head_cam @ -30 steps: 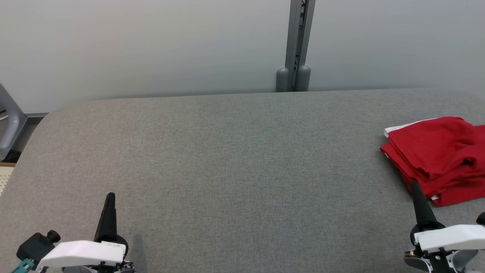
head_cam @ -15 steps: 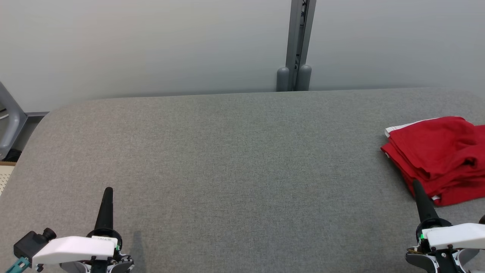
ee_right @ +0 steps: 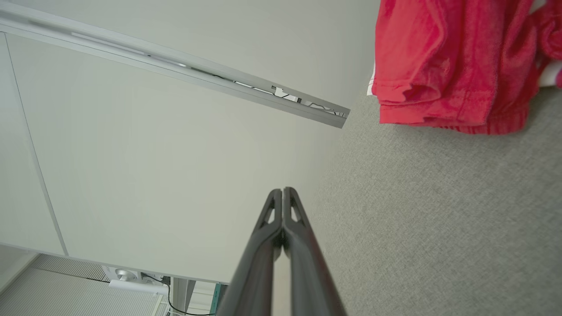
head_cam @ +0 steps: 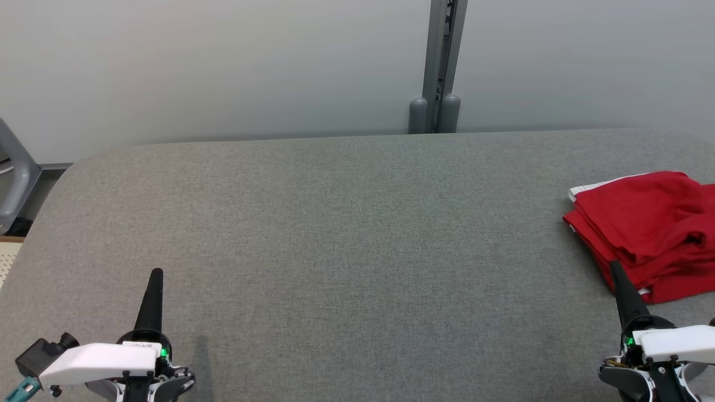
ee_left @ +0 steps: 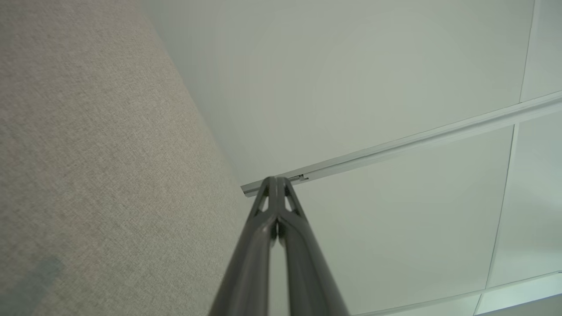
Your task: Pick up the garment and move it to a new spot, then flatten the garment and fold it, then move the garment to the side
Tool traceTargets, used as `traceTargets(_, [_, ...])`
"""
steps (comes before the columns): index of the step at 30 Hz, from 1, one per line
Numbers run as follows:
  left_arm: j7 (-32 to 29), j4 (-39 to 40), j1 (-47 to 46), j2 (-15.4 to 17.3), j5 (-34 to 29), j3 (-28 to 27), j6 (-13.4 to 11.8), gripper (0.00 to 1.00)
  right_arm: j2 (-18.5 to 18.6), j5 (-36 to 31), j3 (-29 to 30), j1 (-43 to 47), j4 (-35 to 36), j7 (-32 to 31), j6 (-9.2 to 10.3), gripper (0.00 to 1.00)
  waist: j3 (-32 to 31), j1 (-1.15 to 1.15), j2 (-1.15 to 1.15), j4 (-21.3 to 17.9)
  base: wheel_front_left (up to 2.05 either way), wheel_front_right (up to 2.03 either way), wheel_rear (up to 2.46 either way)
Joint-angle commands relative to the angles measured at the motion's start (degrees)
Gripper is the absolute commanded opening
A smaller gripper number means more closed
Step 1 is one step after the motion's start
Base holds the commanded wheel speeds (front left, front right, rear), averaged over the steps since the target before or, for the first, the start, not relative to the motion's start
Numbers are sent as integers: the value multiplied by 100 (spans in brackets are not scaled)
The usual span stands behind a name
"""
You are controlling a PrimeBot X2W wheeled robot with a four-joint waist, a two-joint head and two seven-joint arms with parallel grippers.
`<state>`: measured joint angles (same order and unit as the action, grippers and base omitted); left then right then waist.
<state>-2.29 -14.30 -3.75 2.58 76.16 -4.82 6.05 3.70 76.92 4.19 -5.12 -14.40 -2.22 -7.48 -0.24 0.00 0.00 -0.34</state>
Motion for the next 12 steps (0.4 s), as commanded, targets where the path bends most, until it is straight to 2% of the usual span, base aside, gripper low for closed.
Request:
traceTargets(1, [-34,45,-122,36,159,-43,43,0,11,152,39,-76,45,-46,-2,0,2,0,0,2,0,0,0])
traceTargets(12, [-174,43,-190,40,642,-91,81,0,-18,611,111,-102,47,-191,-2,0,14,0,0,11,0,0,0])
